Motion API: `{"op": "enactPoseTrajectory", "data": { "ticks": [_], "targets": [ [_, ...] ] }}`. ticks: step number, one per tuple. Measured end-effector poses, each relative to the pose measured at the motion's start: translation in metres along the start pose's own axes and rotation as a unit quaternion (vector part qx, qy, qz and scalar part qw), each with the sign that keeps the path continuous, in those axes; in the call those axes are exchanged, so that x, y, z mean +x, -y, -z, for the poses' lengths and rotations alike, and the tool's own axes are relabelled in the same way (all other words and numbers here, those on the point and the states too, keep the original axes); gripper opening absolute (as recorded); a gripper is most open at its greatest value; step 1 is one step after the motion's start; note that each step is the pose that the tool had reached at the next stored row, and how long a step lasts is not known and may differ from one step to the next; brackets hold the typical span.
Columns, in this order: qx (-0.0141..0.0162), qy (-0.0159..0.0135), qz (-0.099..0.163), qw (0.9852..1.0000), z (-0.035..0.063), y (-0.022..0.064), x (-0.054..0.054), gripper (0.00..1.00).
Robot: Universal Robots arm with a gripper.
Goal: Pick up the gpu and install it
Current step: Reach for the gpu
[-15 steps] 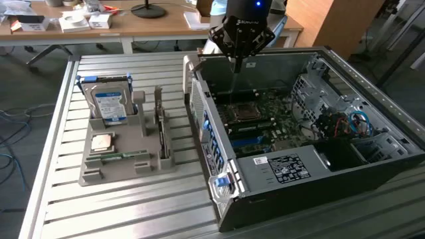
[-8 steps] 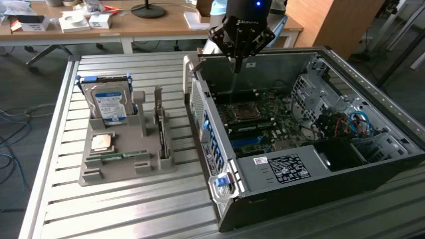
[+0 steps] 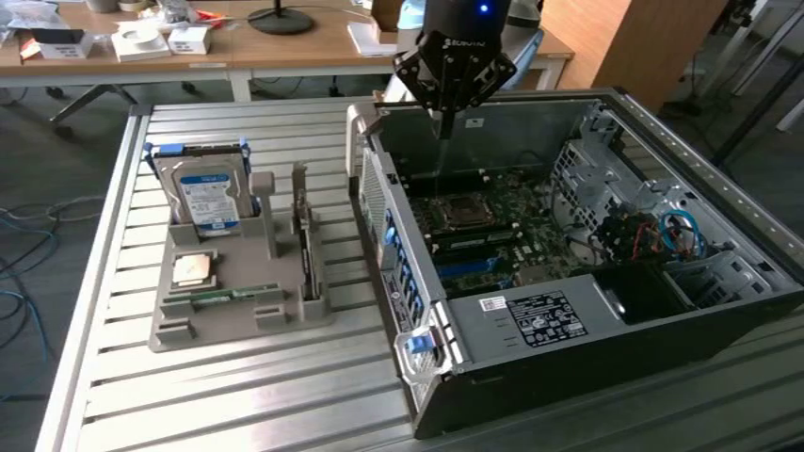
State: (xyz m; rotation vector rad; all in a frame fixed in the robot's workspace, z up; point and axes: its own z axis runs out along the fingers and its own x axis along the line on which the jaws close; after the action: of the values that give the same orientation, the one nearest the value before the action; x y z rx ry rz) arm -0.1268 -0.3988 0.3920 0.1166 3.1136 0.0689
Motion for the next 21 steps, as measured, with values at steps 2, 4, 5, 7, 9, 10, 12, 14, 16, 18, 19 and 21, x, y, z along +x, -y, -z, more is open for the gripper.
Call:
{"op": "enactPoseTrajectory", "data": {
  "ticks": [2, 4, 5, 7, 9, 10, 12, 14, 16, 18, 19, 21],
  "targets": [
    [0.0, 0.0, 0.0, 1.0, -0.0001, 0.0001, 0.001, 0.11],
    [0.0001, -0.0001, 0.0, 1.0, -0.0003, 0.0002, 0.002, 0.11],
    [0.0, 0.0, 0.0, 1.0, -0.0004, 0.0002, 0.002, 0.11],
    [0.0, 0.0, 0.0, 1.0, -0.0007, 0.0004, 0.004, 0.11],
    [0.0001, 0.0, 0.0, 1.0, -0.0007, 0.0006, 0.007, 0.11],
    [0.0, 0.0, 0.0, 1.0, -0.0008, 0.0007, 0.009, 0.11],
    [0.0, 0.0, 0.0, 1.0, -0.0008, 0.001, 0.013, 0.11],
    [0.0, 0.0, 0.0, 1.0, -0.0008, 0.0013, 0.017, 0.11],
    [0.0, 0.0, 0.0, 1.0, -0.0009, 0.0016, 0.021, 0.11],
    [0.0, 0.0, 0.0, 1.0, -0.0009, 0.002, 0.025, 0.11],
    [0.0, 0.0, 0.0, 1.0, -0.0008, 0.0021, 0.028, 0.11],
    [0.0, 0.0, 0.0, 1.0, -0.0008, 0.0025, 0.032, 0.11]
  ]
}}
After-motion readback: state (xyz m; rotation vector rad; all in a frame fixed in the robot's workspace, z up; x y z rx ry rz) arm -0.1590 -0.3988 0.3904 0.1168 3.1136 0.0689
